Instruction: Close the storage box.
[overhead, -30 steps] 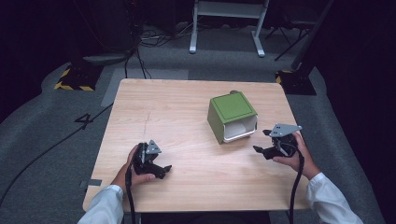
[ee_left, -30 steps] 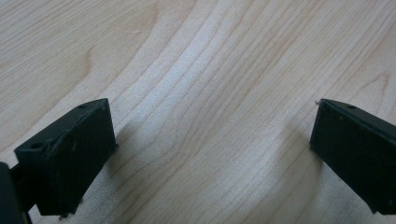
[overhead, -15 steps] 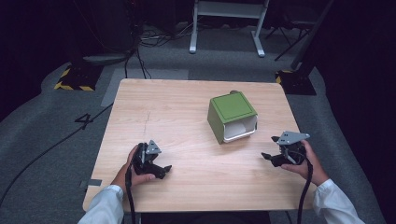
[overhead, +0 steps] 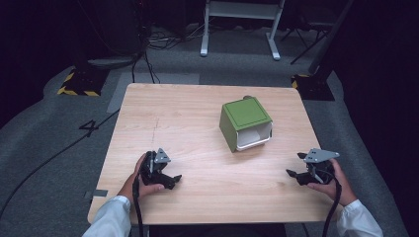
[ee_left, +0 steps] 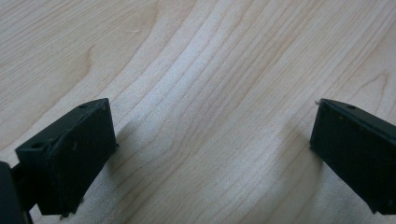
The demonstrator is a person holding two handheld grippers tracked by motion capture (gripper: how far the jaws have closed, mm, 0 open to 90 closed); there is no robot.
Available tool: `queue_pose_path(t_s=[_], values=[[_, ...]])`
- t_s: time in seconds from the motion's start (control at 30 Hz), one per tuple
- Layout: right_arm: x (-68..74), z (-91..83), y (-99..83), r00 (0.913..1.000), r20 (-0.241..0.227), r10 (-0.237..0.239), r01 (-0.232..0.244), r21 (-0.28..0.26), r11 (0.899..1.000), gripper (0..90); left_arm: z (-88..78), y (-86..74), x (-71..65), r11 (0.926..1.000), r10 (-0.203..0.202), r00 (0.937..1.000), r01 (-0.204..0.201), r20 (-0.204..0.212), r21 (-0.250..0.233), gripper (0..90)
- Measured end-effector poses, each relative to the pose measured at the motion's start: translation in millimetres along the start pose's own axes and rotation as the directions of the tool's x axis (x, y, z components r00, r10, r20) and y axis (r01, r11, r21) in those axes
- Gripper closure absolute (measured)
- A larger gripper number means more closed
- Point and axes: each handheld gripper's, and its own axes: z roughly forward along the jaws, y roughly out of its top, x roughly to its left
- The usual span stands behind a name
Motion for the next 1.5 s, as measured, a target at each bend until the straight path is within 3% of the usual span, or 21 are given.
queue_pose_path(t_s=[0.5,0.73,0.77,0.9,1.03,1.3,1.5], values=[[-6.2,-6.1,-43.4,0.9956,0.02,0.092,-0.092,0.007,0.996,20.4,-0.1,-0.1,-0.2,1.0,-0.001,1.0,0.001,0.0,0.0,0.4],[-10.7,-10.5,-62.7,0.9853,0.028,0.168,-0.168,-0.01,0.986,19.7,0.0,-0.1,-0.2,1.0,-0.002,1.0,0.002,-0.001,0.0,0.4],[-12.2,-11.0,-67.2,0.9808,0.025,0.194,-0.193,-0.018,0.981,19.7,-0.1,-0.1,-0.3,1.0,-0.003,1.0,0.003,-0.001,0.0,0.4],[-13.1,-11.4,-72.2,0.9759,0.02,0.217,-0.216,-0.028,0.976,19.2,-0.2,-0.1,-0.3,1.0,-0.003,1.0,0.003,-0.003,0.001,0.4],[-14.4,-13.7,-79.3,0.9657,0.023,0.259,-0.257,-0.047,0.965,18.1,-0.3,-0.1,-0.4,1.0,-0.003,1.0,0.003,-0.005,0.001,0.4],[-14.9,-17.0,-84.2,0.9533,0.019,0.301,-0.3,-0.041,0.953,17.3,-0.2,-0.2,-0.3,1.0,-0.003,1.0,0.003,-0.005,0.001,0.4],[-14.8,-16.9,-84.3,0.9545,0.017,0.298,-0.297,-0.04,0.954,16.5,-0.3,-0.2,-0.4,1.0,-0.003,1.0,0.003,-0.006,0.001,0.4]])
